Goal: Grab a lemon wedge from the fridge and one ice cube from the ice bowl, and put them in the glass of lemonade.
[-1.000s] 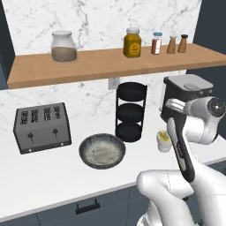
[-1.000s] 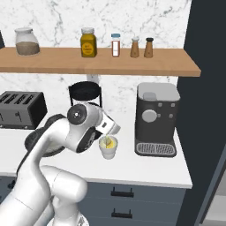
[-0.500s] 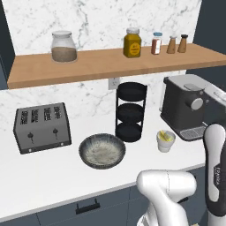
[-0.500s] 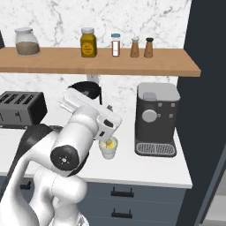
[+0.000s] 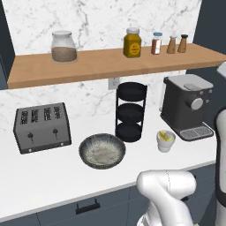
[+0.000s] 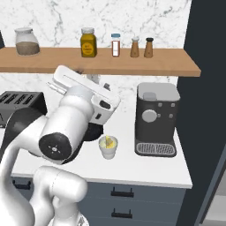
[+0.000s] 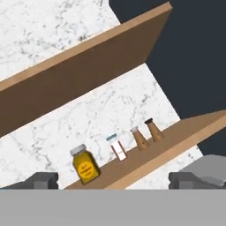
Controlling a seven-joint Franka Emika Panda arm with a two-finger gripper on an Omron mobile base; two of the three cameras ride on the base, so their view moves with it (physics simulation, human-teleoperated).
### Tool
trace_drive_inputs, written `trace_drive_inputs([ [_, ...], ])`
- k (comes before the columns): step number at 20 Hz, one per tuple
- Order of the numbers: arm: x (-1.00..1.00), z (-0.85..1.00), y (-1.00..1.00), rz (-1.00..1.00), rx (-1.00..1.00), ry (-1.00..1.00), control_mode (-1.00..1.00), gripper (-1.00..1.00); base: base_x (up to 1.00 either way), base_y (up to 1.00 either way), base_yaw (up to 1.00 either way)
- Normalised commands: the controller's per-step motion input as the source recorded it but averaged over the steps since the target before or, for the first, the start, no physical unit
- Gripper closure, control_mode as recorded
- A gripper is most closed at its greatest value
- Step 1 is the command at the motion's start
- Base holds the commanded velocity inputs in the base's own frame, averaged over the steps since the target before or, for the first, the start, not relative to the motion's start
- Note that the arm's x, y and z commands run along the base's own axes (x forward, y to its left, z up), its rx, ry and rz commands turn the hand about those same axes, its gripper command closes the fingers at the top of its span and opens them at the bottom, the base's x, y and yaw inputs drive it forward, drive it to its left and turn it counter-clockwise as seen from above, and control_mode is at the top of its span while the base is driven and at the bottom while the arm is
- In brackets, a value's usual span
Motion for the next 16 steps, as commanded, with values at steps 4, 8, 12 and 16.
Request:
trace_drive_inputs([
  [4,0.49,-0.01,0.00,0.06,-0.06,0.87,-1.00,-1.00,0.00,0.00,0.00],
  [8,0.99,-0.73,-0.03,0.07,-0.16,1.00,-1.00,-1.00,0.00,0.00,0.00],
  [12,0.96,-0.97,-0.05,0.01,-0.29,1.00,-1.00,-1.00,0.00,0.00,0.00],
  [16,0.28,-0.89,-0.01,0.00,-0.22,0.72,-1.00,-1.00,0.00,0.00,0.00],
])
